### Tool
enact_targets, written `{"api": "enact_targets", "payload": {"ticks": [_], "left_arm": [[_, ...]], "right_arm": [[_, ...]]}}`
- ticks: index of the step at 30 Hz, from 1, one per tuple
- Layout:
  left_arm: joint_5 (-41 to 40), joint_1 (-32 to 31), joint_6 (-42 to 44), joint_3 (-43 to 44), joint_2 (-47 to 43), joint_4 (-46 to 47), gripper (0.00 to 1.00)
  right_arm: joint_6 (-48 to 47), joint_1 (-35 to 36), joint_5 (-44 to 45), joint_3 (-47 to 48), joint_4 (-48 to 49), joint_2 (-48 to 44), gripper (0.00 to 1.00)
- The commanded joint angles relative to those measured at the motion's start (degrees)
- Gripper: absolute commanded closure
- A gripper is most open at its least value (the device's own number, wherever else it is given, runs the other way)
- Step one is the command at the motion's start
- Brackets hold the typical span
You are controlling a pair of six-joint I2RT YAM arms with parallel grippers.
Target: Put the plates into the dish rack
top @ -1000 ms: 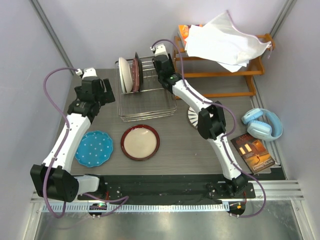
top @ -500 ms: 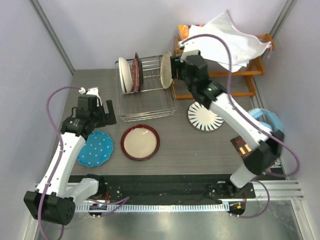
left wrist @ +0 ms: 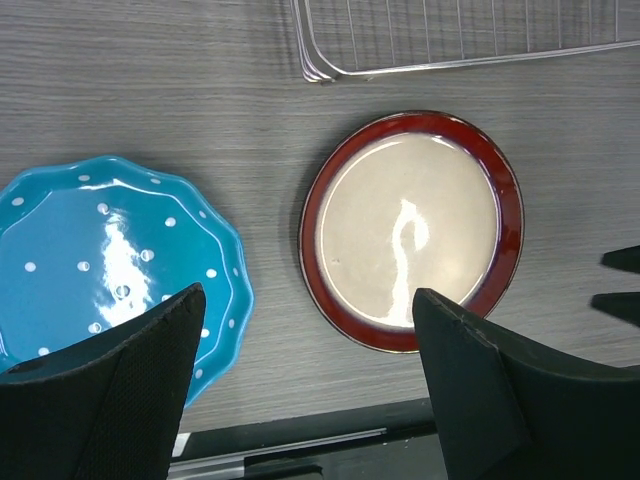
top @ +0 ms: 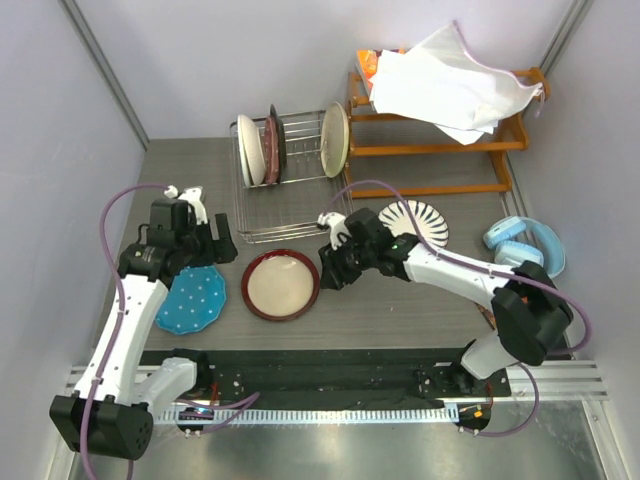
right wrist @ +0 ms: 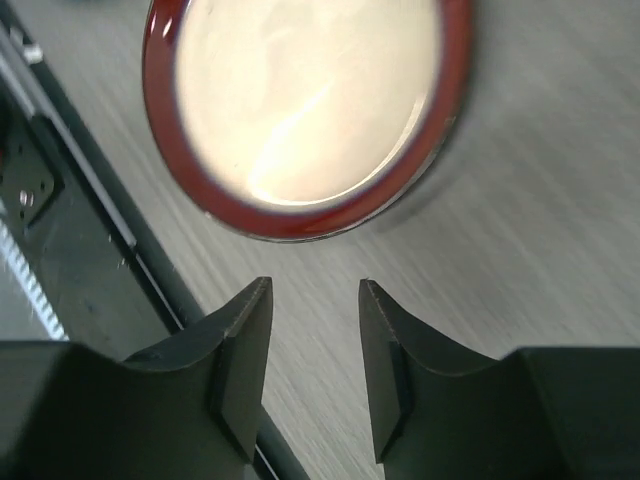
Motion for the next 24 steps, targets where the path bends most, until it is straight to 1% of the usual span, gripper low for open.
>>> {"api": "enact_targets", "payload": {"ticks": [1,2,6,9,12,13,16,20,24], "left_arm": [[3.14,1.57,-0.02,0.27,-1.87,0.31,0.14],[3.14,1.67,0.06,0.1,-2.13,0.4,0.14],[3.05,1.84,0.15,-1.48,-3.01,2.15,0.14],[4.28,4.9,-1.6,-2.54,-2.57,3.91,0.15],[5.86,6.67,-3.19,-3.24,-2.39,4.52,0.15],[6.65,6.76,-3.45,-3.51,-2.92,4.7,0.16],[6.83,9.66,-5.83,-4.21,-3.45,4.79,0.15],[11.12,10.28,-5.74,-3.95,-1.96,4.88,0.14],[16.22,10.19,-5.65,-4.65,-0.55,6.63,0.14]], "right_arm": [[-3.11,1.44,-5.2,6.31,2.05,3.46,0.57],[-3.81,2.23,-5.11,7.1,1.87,6.52,0.59],[-4.25,4.34,-4.23,10.35,3.19,12.25,0.61],[-3.82,5.57,-2.83,11.76,4.15,16.03,0.62],[-2.94,5.75,-0.47,12.12,4.24,18.49,0.64],[-3.02,5.75,0.68,11.86,4.16,18.5,0.64],[-3.99,5.67,3.32,9.32,4.42,17.45,0.63],[-3.91,5.49,6.49,5.8,2.49,14.99,0.62],[-4.43,5.4,7.81,0.28,1.61,10.95,0.58]]}}
